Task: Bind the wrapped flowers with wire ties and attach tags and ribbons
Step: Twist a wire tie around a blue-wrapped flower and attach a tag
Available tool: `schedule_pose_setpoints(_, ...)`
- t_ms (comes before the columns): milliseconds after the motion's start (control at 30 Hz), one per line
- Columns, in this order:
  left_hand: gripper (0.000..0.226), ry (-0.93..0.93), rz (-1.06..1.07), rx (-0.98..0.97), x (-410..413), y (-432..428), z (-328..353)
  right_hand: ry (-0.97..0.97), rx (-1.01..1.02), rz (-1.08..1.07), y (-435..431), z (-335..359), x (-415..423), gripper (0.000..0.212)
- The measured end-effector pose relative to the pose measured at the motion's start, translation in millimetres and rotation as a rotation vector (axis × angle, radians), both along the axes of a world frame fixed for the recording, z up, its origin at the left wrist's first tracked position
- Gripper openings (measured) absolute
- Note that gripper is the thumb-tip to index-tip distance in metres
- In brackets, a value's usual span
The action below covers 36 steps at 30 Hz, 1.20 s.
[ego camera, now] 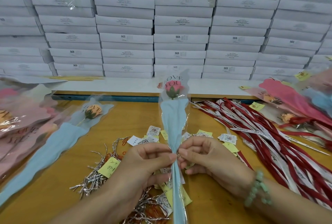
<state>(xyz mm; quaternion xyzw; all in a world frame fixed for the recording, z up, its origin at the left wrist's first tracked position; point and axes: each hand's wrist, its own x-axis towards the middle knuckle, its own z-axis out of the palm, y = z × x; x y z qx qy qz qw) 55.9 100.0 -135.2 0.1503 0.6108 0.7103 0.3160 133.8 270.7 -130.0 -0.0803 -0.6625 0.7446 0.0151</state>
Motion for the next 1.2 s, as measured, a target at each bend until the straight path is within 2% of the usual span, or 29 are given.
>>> schedule_pose_setpoints(133,0.043,0.031,0.005,-0.013,-0.1,0.4,1.1,-0.075,-0.112,-0.001,-0.7,0.8,-1.4,0.027)
schedule_pose_setpoints(200,0.045,0.036,0.018,-0.017,0.0,0.5,0.7,-0.081,-0.105,-0.008,-2.1,1.6,-0.6,0.028)
schedule_pose_setpoints(267,0.039,0.035,0.038,-0.012,-0.5,0.2,0.5,-0.028,-0.001,-0.038,-3.8,3.0,0.7,0.027)
schedule_pose_setpoints(433,0.024,0.021,0.066,0.018,-3.9,-0.7,2.7,0.154,0.353,-0.069,-9.5,5.9,4.4,0.007)
schedule_pose_setpoints(667,0.029,0.008,0.049,0.015,-1.8,-0.8,2.6,0.238,0.739,-0.158,-11.0,5.1,5.4,0.006)
schedule_pose_setpoints(733,0.03,0.007,0.056,0.016,-1.5,-0.4,2.5,0.246,0.758,-0.173,-11.7,4.9,5.6,0.007)
schedule_pose_setpoints(800,0.03,0.01,0.066,0.014,-1.3,-0.1,2.6,0.212,0.664,-0.147,-11.5,4.8,5.7,0.008)
schedule_pose_setpoints(867,0.028,0.012,0.065,0.018,-0.9,0.0,3.1,0.117,0.477,-0.086,-10.9,4.8,5.1,0.012)
schedule_pose_setpoints(1067,0.034,0.015,0.037,0.054,2.5,0.3,4.8,-0.266,-0.405,0.064,-9.9,9.0,1.2,0.01)
schedule_pose_setpoints(1133,0.035,0.009,0.039,0.059,2.9,0.5,4.5,-0.295,-0.523,0.071,-9.9,10.7,1.3,0.015)
schedule_pose_setpoints(1200,0.032,-0.001,0.045,0.063,2.4,0.7,3.7,-0.259,-0.474,0.042,-9.7,9.6,1.6,0.013)
